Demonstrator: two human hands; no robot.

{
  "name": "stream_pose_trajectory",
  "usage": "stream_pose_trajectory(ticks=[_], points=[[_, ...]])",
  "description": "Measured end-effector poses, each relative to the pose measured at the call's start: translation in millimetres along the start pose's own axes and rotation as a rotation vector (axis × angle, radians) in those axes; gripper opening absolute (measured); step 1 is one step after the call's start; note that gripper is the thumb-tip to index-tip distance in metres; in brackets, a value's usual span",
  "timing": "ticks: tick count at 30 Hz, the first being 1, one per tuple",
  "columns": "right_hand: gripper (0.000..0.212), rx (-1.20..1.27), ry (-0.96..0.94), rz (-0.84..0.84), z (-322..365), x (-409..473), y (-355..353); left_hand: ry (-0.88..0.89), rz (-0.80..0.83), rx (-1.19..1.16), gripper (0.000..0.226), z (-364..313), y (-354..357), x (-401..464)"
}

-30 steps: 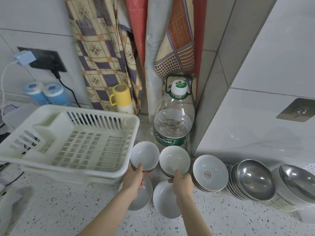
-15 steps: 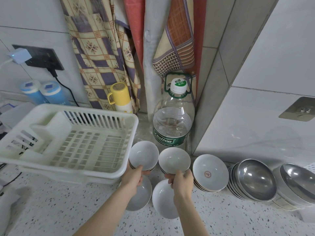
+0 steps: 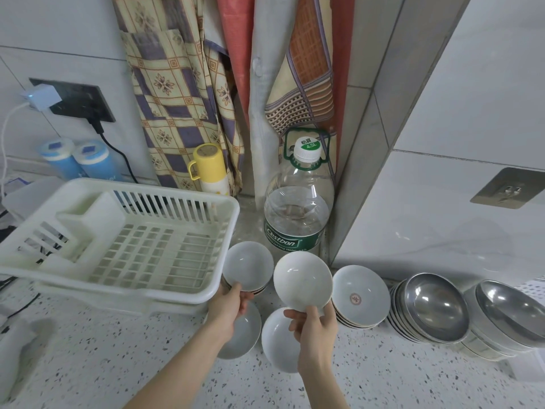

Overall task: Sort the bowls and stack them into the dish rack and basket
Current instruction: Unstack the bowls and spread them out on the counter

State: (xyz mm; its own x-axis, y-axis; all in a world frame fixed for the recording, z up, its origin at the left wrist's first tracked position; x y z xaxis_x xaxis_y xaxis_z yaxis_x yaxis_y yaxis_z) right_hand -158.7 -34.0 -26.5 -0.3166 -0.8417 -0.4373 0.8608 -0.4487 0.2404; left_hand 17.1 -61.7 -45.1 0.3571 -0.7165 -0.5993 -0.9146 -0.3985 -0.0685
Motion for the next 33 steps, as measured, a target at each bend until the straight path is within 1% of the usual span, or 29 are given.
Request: stream_pose_trajectory(ticks=[3, 4, 7, 9, 14, 19, 23, 27, 33], points=[[0.029, 0.042, -0.030, -0.003, 5.2, -8.4, -7.1, 0.006, 0.043, -0.046, 0.031, 1.4, 1.8, -2.7], [0.029, 0.055, -0.042, -0.005, 7.2, -11.3, -9.7, 0.022, 0.060, -0.053, 0.034, 1.0, 2.3, -4.3], [0.026, 0.101, -0.066, -0.012, 14.1, -20.1, -16.1, 0.072, 0.119, -0.052, 0.060, -0.9, 2.6, -11.3], [0.024, 0.120, -0.078, -0.011, 19.1, -26.2, -19.4, 0.106, 0.154, -0.041, 0.069, -2.2, 1.9, -18.9], [0.023, 0.177, -0.131, -0.003, 29.9, -46.1, -25.4, 0.138, 0.221, -0.021, 0.069, -0.3, -0.1, -40.9], [0.026, 0.222, -0.179, -0.031, 28.9, -70.1, -28.3, 0.159, 0.361, 0.064, 0.070, 12.4, -14.6, -67.6], [0.022, 0.228, -0.174, -0.054, 15.3, -89.4, -23.3, 0.168, 0.406, 0.115, 0.072, 31.4, -46.8, -81.0], [0.022, 0.211, -0.121, -0.095, -8.7, -107.9, -7.7, 0.144, 0.400, 0.165, 0.070, 50.1, -93.3, -85.3], [0.031, 0.160, -0.059, -0.126, -52.9, -134.4, 33.9, 0.105, 0.374, 0.199, 0.068, 58.0, -174.3, -80.1]])
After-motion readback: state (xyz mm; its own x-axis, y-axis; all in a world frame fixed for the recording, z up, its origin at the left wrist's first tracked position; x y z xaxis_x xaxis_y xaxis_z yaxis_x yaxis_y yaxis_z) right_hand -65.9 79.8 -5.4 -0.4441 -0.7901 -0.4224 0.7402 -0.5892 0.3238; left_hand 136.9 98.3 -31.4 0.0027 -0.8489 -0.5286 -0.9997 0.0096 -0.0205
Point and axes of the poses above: each hand's wrist, its own x-axis towards the middle knuckle, its own y-axis out of the palm, z = x × y, the point moved 4 cm from there along x, towards the middle knuckle, and after that the axes turned 9 degrees about x, right-handed, at the moved point
